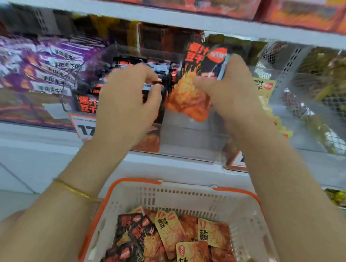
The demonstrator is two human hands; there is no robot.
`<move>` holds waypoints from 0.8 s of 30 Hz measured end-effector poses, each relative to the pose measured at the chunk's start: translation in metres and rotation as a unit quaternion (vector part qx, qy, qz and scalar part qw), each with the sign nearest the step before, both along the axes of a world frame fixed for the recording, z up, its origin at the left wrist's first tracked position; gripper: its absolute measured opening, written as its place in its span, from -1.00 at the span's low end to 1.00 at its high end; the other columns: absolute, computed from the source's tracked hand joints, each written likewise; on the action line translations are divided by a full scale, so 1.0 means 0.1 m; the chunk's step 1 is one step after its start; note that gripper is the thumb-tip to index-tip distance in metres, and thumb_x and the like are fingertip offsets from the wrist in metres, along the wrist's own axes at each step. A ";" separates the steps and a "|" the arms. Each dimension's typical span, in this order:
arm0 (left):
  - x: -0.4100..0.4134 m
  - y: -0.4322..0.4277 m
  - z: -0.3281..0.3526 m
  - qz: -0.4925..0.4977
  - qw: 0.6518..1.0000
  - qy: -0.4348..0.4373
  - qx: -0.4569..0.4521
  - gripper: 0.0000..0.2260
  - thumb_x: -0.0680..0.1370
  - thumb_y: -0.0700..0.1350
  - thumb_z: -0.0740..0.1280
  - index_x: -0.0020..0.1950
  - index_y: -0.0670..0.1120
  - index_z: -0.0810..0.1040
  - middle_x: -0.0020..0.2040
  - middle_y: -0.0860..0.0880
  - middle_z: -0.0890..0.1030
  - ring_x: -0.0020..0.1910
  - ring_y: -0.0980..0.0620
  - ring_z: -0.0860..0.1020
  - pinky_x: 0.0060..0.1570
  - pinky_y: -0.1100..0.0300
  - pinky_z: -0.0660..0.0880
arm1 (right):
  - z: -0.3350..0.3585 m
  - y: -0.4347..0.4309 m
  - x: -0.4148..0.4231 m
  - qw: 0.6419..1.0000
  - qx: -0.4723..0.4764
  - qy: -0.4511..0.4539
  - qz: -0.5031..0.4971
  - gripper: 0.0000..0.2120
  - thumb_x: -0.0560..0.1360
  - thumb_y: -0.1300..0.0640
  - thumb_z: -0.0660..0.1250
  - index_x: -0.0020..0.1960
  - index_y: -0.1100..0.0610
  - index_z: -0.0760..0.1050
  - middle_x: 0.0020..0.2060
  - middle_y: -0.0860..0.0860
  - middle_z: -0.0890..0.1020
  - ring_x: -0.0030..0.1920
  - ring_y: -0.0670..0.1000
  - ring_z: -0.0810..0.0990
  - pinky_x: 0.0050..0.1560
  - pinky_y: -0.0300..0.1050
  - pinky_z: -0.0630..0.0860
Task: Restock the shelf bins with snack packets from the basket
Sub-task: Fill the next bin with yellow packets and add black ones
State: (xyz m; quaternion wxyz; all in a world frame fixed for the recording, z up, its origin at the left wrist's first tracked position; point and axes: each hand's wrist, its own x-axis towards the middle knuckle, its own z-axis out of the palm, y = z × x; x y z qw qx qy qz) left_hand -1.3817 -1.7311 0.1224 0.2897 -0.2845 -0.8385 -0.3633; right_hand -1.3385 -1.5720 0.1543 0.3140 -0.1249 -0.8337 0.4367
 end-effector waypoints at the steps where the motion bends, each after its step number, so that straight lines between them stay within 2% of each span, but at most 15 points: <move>1: -0.10 0.02 -0.01 0.027 0.998 0.030 -0.057 -0.74 0.54 -0.01 0.16 0.05 -0.10 0.56 -0.02 -0.06 0.61 0.03 -0.08 0.52 0.01 0.06 0.38 | 0.01 0.05 -0.22 0.998 0.040 -0.016 -0.036 -0.67 0.42 0.20 0.42 0.14 0.20 0.44 -0.06 0.02 0.55 -0.04 -0.02 0.50 -0.01 -0.11 0.43; 4: -0.27 0.09 -0.11 0.062 0.983 0.046 -0.167 -0.65 0.59 0.07 -0.01 -0.03 -0.04 0.52 0.01 -0.02 0.59 0.09 -0.11 0.50 0.06 0.02 0.31 | -0.25 0.32 -0.90 0.979 0.109 -0.121 -0.126 -0.67 0.42 0.22 0.39 0.17 0.18 0.47 0.09 0.09 0.60 0.12 0.07 0.55 -0.01 -0.12 0.43; 8: -0.41 0.10 -0.37 0.057 0.979 0.075 -0.180 -0.57 0.62 0.06 -0.01 0.12 -0.10 0.59 0.10 -0.06 0.62 0.15 -0.11 0.54 0.25 -0.09 0.30 | -0.61 0.56 -1.44 0.969 0.028 -0.213 -0.120 -0.61 0.42 0.19 0.43 0.23 0.20 0.50 0.15 0.13 0.59 0.17 0.11 0.55 0.06 -0.13 0.44; 14: -0.47 0.13 -0.43 0.050 0.980 0.097 -0.169 -0.58 0.61 0.05 0.03 0.07 -0.12 0.62 0.07 -0.07 0.64 0.09 -0.11 0.57 0.24 -0.07 0.31 | -0.88 0.66 -1.62 0.966 0.053 -0.210 -0.142 -0.58 0.41 0.03 0.45 0.21 0.11 0.47 0.11 0.11 0.61 0.16 0.15 0.57 0.10 -0.05 0.46; 19: -0.49 0.13 -0.46 0.058 0.978 0.112 -0.165 -0.58 0.62 0.05 0.02 0.02 -0.11 0.63 0.05 -0.07 0.64 0.08 -0.11 0.57 0.25 -0.05 0.30 | -0.95 0.57 -1.75 0.972 0.007 -0.198 -0.130 -0.55 0.46 0.08 0.43 0.25 0.21 0.37 0.19 0.15 0.56 0.21 0.16 0.52 0.13 -0.04 0.42; 22: -0.49 0.13 -0.46 0.063 0.977 0.113 -0.167 -0.57 0.62 0.06 0.00 0.03 -0.10 0.62 0.03 -0.05 0.64 0.06 -0.12 0.56 0.22 -0.02 0.29 | -1.02 0.52 -1.84 0.964 -0.031 -0.233 -0.127 -0.45 0.41 0.05 0.48 0.26 0.27 0.37 0.19 0.19 0.56 0.19 0.17 0.54 0.13 0.00 0.48; 24: -0.49 0.12 -0.46 0.067 0.977 0.117 -0.167 -0.57 0.63 0.06 -0.01 0.04 -0.10 0.61 0.03 -0.05 0.63 0.04 -0.12 0.55 0.18 -0.01 0.28 | -1.00 0.54 -1.85 0.959 -0.048 -0.248 -0.129 -0.45 0.38 0.08 0.50 0.24 0.27 0.38 0.18 0.19 0.55 0.16 0.16 0.56 0.12 0.01 0.53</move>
